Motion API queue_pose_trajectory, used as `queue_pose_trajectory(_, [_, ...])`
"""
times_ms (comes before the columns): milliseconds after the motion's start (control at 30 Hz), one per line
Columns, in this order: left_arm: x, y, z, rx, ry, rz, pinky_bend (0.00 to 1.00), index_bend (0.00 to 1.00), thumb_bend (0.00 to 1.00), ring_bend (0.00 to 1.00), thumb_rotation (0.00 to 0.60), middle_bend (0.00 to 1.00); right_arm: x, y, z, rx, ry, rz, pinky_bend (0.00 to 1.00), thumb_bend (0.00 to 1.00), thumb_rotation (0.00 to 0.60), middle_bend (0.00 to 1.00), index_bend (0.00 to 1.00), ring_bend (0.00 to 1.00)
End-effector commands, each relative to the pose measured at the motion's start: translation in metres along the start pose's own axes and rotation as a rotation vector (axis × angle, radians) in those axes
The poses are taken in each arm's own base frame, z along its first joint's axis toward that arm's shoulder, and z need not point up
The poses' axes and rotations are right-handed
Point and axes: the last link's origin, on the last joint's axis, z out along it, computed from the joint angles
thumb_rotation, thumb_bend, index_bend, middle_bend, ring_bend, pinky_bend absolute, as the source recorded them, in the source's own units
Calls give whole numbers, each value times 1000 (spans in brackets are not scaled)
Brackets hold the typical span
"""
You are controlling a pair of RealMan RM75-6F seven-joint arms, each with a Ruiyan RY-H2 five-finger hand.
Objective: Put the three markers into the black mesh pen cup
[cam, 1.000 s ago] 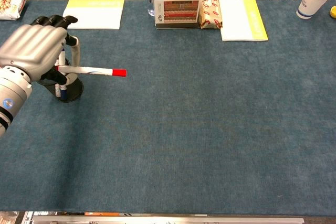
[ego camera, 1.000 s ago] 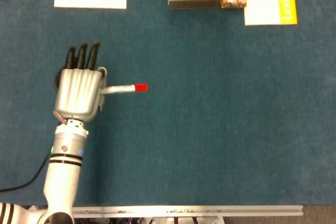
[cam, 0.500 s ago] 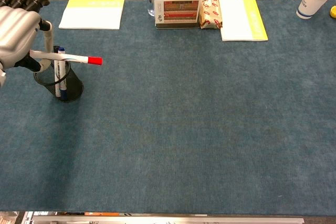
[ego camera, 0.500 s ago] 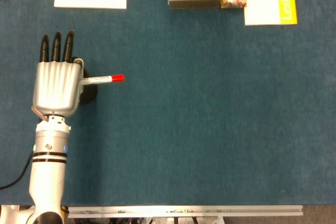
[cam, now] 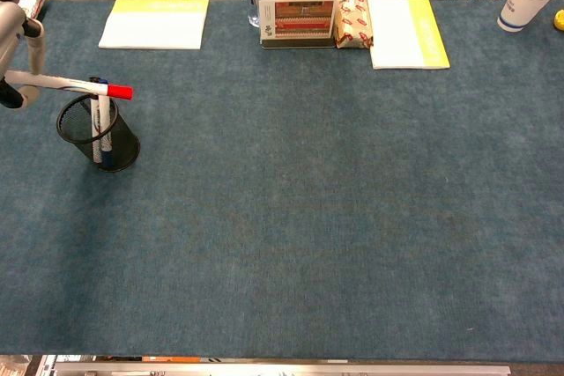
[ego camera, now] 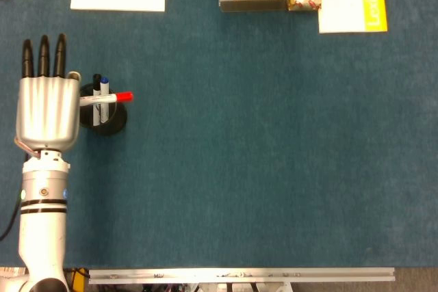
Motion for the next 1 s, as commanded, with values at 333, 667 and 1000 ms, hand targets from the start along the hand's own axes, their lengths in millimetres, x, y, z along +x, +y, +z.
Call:
queue_pose_trajectory(333, [-12,-22,4,39,-10,146,69,610,292,0,600,72,0,-1,-1,1,0,-2,384,0,600,188,133,109])
queue_pose_trajectory(667, [-24,-38,10,60,-19,245,69,610,292,0,600,72,0,0,-1,-2,2,-3,384,0,600,188,133,109])
queue_pose_trajectory(1000, [-38,-45,7,51,-49,314,69,610,292,0,600,72,-1,0,0,-3,-3,-5,384,0,600,188,133,109])
